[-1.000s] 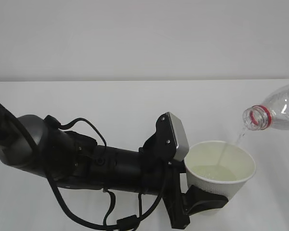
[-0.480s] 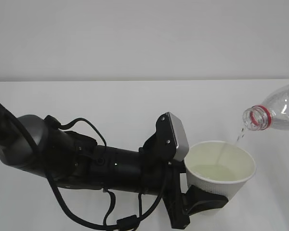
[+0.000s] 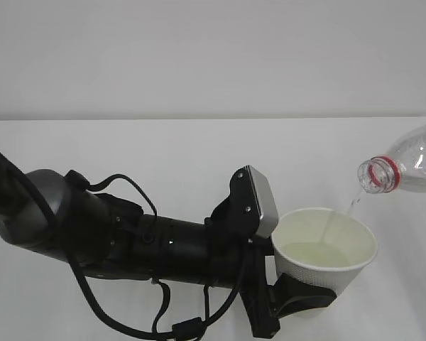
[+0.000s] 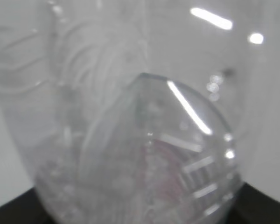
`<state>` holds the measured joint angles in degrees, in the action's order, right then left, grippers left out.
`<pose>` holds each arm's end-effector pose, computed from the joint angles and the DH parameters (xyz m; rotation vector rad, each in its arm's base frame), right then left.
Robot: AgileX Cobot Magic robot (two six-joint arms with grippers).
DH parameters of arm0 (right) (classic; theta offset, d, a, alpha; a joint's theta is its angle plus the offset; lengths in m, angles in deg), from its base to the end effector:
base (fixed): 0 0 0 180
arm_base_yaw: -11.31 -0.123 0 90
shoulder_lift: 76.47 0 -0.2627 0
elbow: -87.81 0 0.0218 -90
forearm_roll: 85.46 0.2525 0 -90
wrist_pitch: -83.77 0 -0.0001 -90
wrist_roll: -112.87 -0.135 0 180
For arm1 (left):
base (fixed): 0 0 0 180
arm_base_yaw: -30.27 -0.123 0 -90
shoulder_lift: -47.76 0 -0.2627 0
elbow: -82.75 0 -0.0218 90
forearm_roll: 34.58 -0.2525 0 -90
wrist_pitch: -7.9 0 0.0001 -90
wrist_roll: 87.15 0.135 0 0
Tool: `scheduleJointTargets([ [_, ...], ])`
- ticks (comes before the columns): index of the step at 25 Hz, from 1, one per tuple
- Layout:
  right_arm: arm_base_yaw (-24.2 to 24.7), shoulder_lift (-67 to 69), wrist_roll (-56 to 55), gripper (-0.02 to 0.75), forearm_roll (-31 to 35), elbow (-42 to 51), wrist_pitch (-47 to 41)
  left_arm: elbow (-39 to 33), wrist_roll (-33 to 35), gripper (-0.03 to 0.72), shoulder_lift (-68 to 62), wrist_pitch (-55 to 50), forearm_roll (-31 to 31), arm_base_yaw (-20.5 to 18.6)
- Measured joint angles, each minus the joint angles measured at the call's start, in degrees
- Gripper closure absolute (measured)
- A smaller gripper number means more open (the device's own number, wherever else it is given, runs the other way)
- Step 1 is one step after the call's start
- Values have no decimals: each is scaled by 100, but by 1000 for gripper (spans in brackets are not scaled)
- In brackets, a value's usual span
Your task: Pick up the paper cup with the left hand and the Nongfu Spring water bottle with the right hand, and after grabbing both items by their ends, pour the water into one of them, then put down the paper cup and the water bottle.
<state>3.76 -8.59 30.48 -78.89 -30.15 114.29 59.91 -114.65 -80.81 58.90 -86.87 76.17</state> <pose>0.2405 0.0240 0.1986 -1.4020 1.2475 -1.1060 0.2193 -0.3455 0.0731 1.3524 1.5408 -1.0377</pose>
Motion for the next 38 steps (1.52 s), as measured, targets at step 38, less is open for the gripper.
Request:
scheduleJointTargets([
  [38,0,0,94,286,0,0,35,0,0,188,0,0,0,0],
])
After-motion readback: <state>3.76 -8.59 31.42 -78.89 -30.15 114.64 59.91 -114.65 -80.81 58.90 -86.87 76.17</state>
